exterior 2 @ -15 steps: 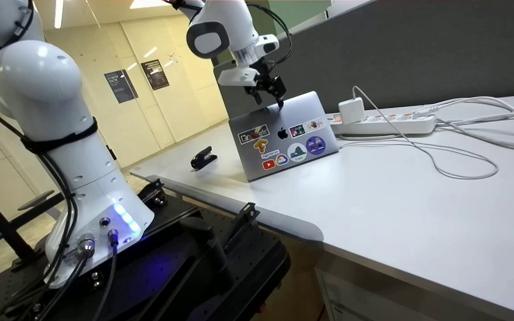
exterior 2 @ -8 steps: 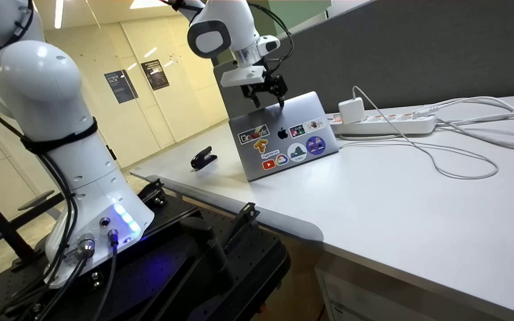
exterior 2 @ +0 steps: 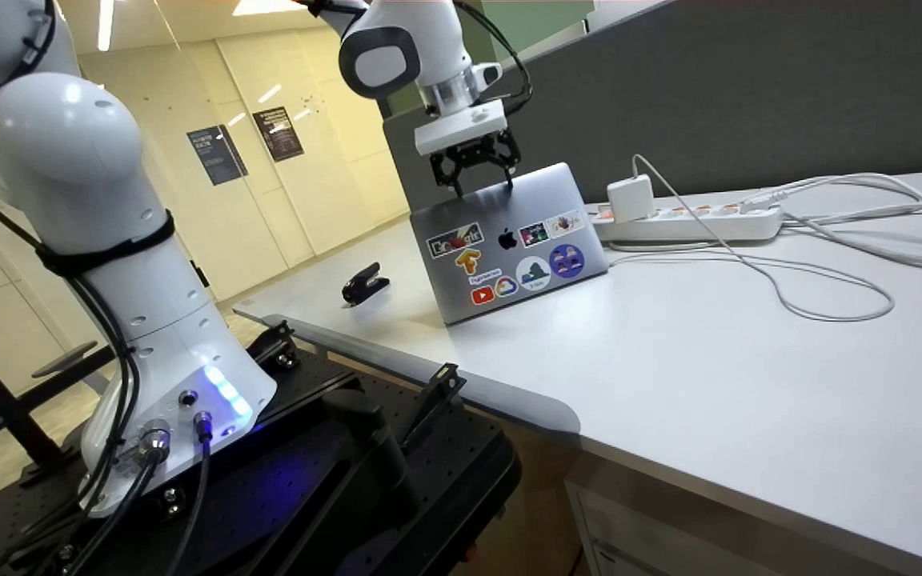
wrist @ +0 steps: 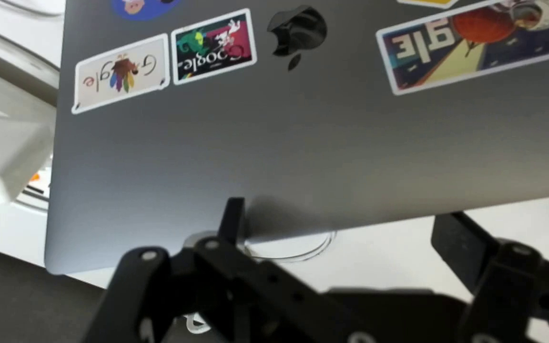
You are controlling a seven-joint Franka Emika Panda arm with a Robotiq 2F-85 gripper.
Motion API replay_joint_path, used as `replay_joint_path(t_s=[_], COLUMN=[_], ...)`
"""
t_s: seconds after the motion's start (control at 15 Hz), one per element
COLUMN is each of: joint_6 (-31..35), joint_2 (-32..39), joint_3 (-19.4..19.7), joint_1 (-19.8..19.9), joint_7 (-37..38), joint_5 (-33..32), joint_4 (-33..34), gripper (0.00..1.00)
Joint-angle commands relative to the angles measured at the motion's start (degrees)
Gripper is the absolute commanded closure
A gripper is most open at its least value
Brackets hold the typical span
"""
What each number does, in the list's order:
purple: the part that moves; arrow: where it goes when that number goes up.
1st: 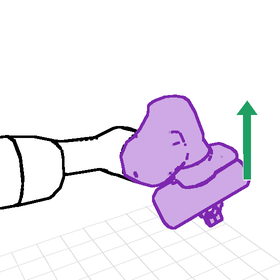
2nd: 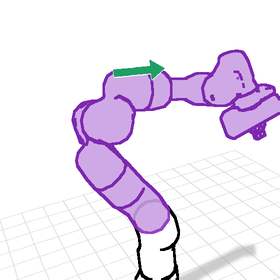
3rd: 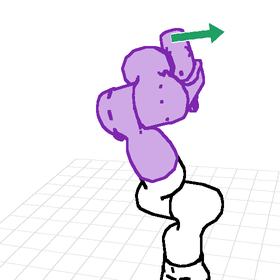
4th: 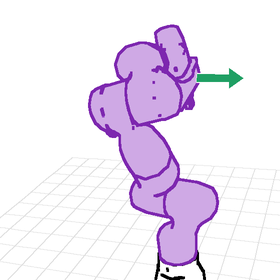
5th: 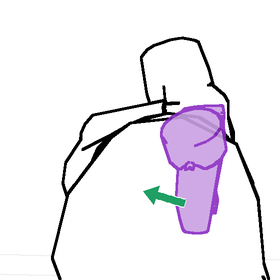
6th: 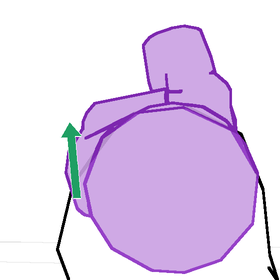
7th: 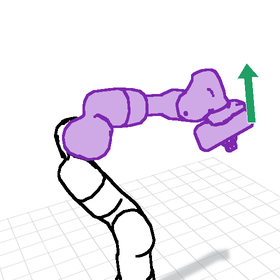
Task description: Close the silver laptop fully
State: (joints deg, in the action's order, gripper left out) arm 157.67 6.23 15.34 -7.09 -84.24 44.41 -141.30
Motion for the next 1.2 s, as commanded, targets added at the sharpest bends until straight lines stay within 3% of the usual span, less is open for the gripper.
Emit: replay_joint_path(t_s=[0.0,0.6,1.13], joint_6=[0.58,-2.06,-1.61], joint_2=[-1.28,-2.33,-7.41], joint_3=[-1.13,-2.01,-0.24], joint_1=[0.43,0.73,1.38], joint_7=[-10.03,-18.63,-14.69], joint_5=[4.31,11.84,6.09], joint_4=[0.77,0.81,-6.15], gripper=[0.0,0.0,0.0])
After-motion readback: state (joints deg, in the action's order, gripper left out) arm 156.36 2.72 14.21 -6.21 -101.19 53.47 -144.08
